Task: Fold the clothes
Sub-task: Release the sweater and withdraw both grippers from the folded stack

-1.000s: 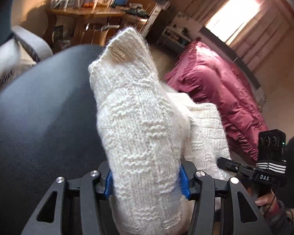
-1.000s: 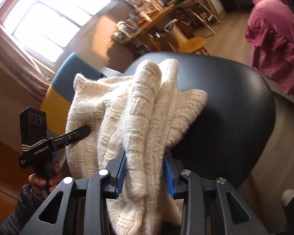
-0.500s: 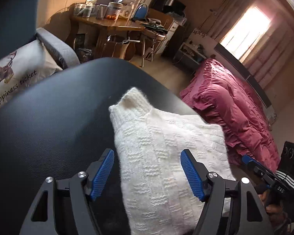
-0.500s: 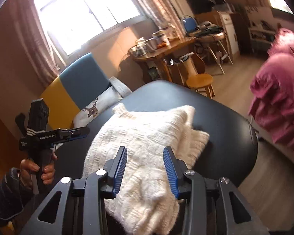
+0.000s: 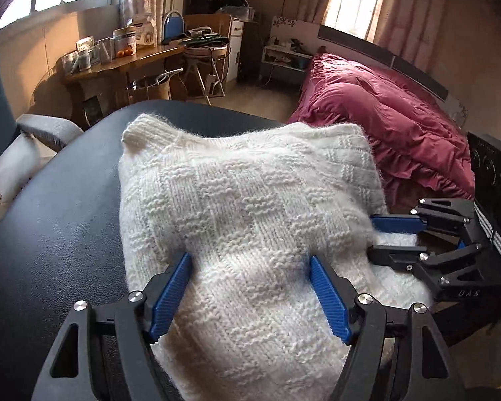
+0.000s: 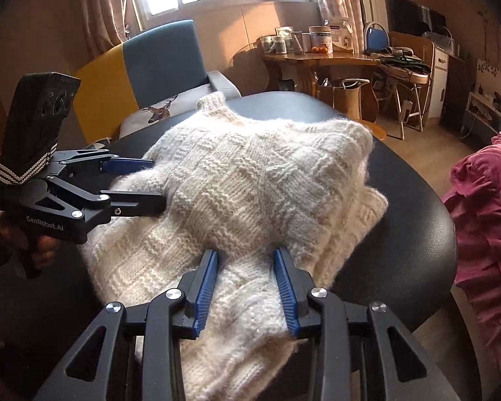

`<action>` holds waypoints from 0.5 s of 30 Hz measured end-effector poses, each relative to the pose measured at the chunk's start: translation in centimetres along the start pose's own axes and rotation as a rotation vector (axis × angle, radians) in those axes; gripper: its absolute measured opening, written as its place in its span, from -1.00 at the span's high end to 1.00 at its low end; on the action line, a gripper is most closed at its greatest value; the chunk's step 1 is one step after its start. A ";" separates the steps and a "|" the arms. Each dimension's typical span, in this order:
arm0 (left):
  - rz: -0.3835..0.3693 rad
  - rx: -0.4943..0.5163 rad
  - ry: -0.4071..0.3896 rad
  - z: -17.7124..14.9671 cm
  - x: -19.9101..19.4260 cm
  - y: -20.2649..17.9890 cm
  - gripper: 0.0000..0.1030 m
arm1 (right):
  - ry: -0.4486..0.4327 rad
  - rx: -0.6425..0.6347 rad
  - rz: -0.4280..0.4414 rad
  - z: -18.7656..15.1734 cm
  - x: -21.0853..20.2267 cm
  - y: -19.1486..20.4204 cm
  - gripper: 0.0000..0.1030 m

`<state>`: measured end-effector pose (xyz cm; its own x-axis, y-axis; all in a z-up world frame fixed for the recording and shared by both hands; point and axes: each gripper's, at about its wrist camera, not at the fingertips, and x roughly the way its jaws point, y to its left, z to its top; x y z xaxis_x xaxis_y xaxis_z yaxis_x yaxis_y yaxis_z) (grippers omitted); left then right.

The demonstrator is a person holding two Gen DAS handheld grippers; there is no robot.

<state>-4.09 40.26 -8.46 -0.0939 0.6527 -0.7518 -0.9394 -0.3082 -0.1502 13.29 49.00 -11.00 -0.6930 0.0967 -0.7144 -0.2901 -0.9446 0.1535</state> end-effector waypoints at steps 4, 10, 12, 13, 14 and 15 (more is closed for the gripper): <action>0.026 -0.104 -0.026 0.6 -1.5 0.2 -0.45 | 0.003 0.044 -0.037 0.9 -0.3 0.7 0.32; 0.255 -0.204 -0.098 -1.1 -6.5 -0.3 -0.73 | -0.050 0.189 -0.152 2.8 -3.3 2.7 0.28; 0.317 -0.220 -0.125 -1.9 -8.5 -0.7 -0.86 | -0.093 0.225 -0.181 2.9 -4.6 4.0 0.19; 0.347 -0.227 -0.139 -2.3 -9.6 -1.0 -0.93 | -0.096 0.235 -0.210 3.0 -4.8 4.6 0.18; 0.363 -0.236 -0.158 -2.5 -10.6 -1.3 -0.94 | -0.093 0.237 -0.242 3.0 -5.0 5.3 0.18; 0.377 -0.243 -0.171 -2.6 -11.5 -1.6 -0.98 | -0.090 0.238 -0.260 3.1 -5.1 5.9 0.18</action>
<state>-0.64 31.39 -1.24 -0.4853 0.5624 -0.6695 -0.7268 -0.6851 -0.0487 13.06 43.91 -4.39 -0.6285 0.3614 -0.6888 -0.6022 -0.7865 0.1368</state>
